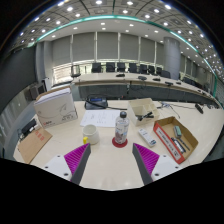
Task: Pour water
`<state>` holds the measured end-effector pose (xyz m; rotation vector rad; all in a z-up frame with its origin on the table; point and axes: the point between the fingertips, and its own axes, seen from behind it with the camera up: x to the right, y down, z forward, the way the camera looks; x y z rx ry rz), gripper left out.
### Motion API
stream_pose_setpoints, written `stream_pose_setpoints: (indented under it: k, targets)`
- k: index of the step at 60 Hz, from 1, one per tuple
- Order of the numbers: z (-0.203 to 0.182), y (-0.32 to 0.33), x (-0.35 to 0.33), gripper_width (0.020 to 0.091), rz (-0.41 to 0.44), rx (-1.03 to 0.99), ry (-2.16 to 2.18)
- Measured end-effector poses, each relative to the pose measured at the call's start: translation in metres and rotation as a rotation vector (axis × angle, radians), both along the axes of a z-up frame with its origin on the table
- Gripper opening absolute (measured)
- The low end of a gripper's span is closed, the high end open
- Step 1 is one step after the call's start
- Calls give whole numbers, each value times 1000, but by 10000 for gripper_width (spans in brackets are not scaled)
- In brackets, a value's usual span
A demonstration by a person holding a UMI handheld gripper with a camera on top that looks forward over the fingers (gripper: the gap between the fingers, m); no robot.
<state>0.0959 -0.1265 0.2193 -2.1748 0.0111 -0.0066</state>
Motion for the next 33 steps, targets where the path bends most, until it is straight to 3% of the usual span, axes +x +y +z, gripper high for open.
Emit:
stream_pose_setpoints:
  k: [14,33]
  targets:
    - [22,-77,-12,865,-14,-14,-4]
    - [35,-105,-10,861,-7,22,0]
